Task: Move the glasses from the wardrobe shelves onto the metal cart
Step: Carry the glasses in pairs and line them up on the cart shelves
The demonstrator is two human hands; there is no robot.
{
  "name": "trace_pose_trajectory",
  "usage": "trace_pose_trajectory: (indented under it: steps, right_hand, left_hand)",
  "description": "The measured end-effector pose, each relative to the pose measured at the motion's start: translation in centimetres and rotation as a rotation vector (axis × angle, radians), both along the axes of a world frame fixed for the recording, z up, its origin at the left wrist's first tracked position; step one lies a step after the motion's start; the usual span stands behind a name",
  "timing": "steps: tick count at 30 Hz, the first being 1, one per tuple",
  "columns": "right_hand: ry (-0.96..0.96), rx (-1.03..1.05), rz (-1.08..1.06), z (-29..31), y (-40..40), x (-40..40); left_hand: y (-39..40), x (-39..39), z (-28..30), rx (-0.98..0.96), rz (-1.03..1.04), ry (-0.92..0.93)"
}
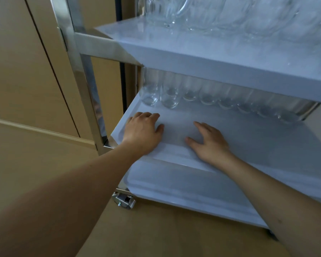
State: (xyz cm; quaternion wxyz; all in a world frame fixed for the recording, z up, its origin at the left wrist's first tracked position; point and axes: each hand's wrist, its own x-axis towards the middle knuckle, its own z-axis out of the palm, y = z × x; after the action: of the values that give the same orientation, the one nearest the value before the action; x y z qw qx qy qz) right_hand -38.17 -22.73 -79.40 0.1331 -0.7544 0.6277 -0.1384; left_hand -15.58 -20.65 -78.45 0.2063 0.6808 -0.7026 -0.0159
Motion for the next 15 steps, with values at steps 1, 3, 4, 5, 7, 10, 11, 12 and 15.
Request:
trace_pose_trajectory:
  steps: [1, 3, 4, 5, 7, 10, 11, 12, 15]
  right_hand:
    - [0.002, -0.006, -0.006, 0.1, 0.5, -0.7]
    - [-0.012, 0.007, -0.025, 0.3, 1.7, -1.6]
    - [-0.021, 0.032, -0.03, 0.6, 2.4, -1.9]
    - [-0.031, 0.067, -0.028, 1.0, 3.3, -2.2]
    - [-0.068, 0.157, -0.026, 2.5, 5.6, -2.6]
    - [-0.143, 0.284, -0.028, 6.9, 9.1, -3.2]
    - [-0.16, 0.314, -0.027, 8.8, 10.1, -3.4]
    - [-0.169, 0.337, -0.031, 10.7, 11.1, -3.7]
    - [-0.195, 0.381, -0.047, 17.2, 13.7, -4.6]
  left_hand:
    - [0.2, -0.2, 0.3, 0.021, -0.001, -0.021]
    - [1.1, -1.0, 0.9, 0.068, -0.011, -0.048]
    - [1.8, -1.5, 1.3, 0.088, -0.02, -0.049]
    - [2.8, -1.9, 1.9, 0.113, -0.031, -0.047]
    - [5.2, -2.7, 3.4, 0.179, -0.065, -0.046]
    - [8.4, -3.6, 7.6, 0.263, -0.119, -0.061]
    - [9.2, -4.0, 9.5, 0.282, -0.13, -0.058]
    - [10.0, -4.4, 11.6, 0.296, -0.141, -0.055]
    - [11.8, -5.9, 18.9, 0.327, -0.163, -0.052]
